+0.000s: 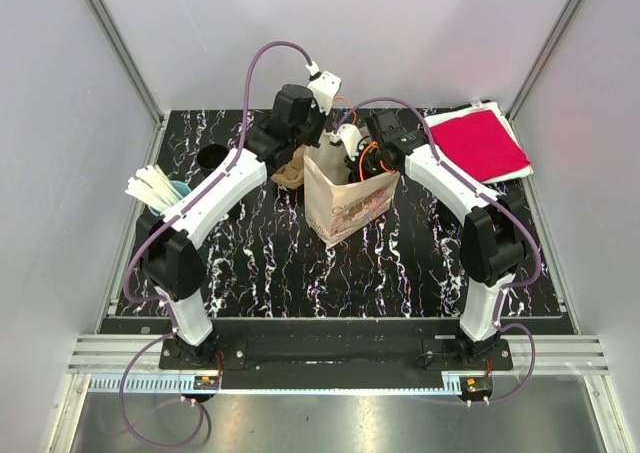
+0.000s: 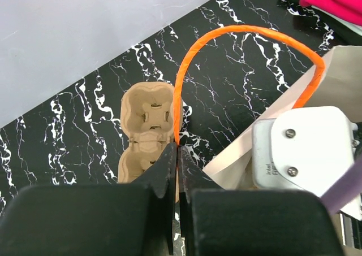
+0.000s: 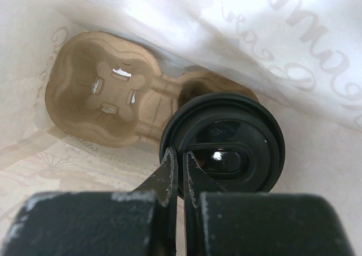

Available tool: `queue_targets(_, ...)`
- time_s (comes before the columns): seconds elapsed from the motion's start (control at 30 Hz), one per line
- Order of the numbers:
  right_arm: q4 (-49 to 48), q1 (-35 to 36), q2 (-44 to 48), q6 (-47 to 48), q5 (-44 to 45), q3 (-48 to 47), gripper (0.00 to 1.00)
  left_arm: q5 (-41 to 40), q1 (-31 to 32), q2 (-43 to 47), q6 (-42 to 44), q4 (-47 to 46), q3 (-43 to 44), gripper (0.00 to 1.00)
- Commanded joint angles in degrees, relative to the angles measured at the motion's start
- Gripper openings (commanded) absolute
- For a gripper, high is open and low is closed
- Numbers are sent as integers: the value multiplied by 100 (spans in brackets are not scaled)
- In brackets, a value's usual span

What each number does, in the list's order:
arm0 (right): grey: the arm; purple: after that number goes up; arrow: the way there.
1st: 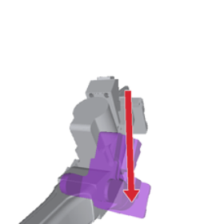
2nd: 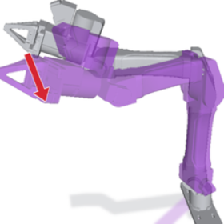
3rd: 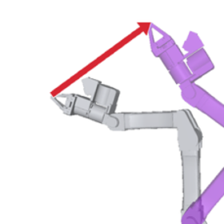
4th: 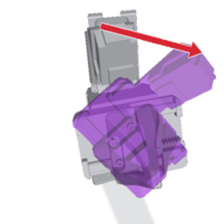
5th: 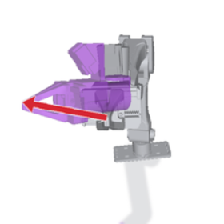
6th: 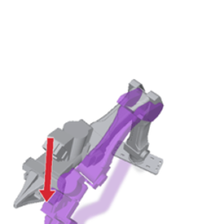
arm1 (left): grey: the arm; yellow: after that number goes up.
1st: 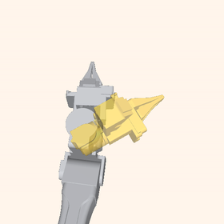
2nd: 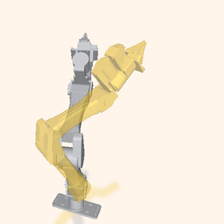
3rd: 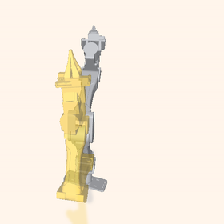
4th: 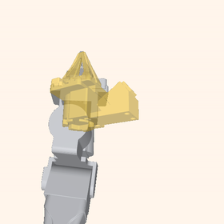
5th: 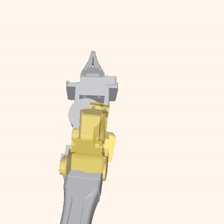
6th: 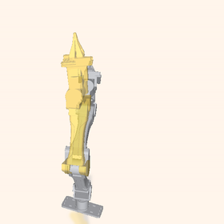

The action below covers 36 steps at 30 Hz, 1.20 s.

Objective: Pack the takeout coffee

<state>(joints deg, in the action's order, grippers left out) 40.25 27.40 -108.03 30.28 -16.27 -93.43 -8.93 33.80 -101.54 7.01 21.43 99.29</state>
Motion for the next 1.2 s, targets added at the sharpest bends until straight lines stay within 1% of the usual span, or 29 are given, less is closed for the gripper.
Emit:
queue_targets(0.0, 167, 38, -52, 101, -131, 176, 0, -215, -102, -103, -15, -25, 214, 0)
queue_targets(0.43, 159, 38, -60, 127, -157, 228, 0, -136, -155, -235, -156, 72, 363, 0)
queue_targets(0.67, 167, 38, -34, 136, -192, 246, 0, -39, -172, -446, -235, 256, 583, 0)
queue_targets(1.17, 167, 46, -175, 171, -95, 246, 0, 462, -163, -209, -296, 98, 372, 0)
